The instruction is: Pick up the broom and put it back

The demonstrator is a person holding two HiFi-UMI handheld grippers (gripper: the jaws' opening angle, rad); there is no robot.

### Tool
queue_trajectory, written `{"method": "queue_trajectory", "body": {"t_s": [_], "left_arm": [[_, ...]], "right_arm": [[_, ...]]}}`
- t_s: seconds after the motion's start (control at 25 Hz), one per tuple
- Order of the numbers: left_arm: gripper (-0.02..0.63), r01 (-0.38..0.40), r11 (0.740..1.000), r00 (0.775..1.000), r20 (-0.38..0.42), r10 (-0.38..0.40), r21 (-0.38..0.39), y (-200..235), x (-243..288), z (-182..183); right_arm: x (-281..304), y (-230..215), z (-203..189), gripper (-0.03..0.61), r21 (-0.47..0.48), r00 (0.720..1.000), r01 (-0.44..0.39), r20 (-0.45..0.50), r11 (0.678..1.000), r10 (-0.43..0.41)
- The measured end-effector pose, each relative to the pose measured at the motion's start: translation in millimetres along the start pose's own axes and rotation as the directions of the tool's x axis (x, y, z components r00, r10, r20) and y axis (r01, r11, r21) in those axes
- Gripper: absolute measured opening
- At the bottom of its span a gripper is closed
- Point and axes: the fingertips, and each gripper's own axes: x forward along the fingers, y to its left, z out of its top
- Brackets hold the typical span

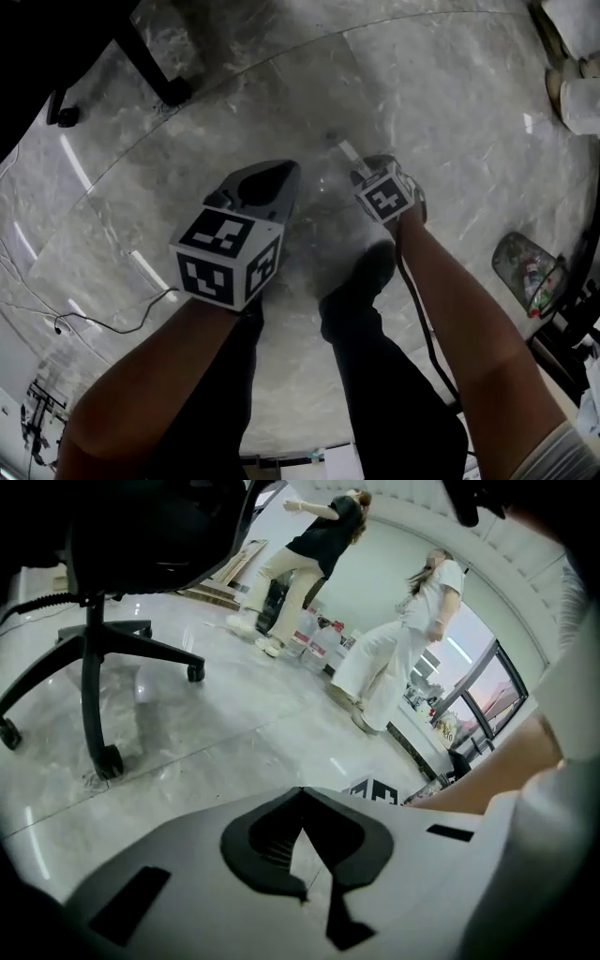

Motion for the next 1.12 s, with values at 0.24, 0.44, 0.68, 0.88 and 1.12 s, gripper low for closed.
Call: {"method": "queue_trajectory", "body": {"t_s": [0.24, 0.44, 0.68, 0.88, 1.12], "left_arm": [[0.005, 0.012, 1.000, 1.000, -0.003, -0.012, 0.011, 26, 5, -16], [0.005, -0.016, 1.000, 1.000, 0.009, 0.016, -0.001, 34, -2, -15], [0.005, -0.051, 0.996, 0.996, 0.075, 0.056, -0.077, 3, -45, 22], [0.005, -0.079, 0.990, 0.986, 0.134, 0.095, -0.119, -40, -126, 85], [0.005, -0.122, 0.983, 0.962, 0.228, 0.150, -0.135, -74, -232, 186]], "right_arm": [[37, -11, -3, 0.132, 0.011, 0.998, 0.058, -0.016, 0.998, -0.058], [29, -6, -2, 0.092, -0.004, 0.997, 0.077, 0.008, 0.997, -0.077], [-56, 15, 30, 0.087, 0.004, 0.990, 0.082, 0.112, 0.997, -0.082], [-201, 41, 97, 0.089, -0.045, 0.963, 0.057, 0.267, 0.997, -0.043], [-384, 75, 203, 0.086, -0.091, 0.895, 0.038, 0.447, 0.995, 0.007]]}}
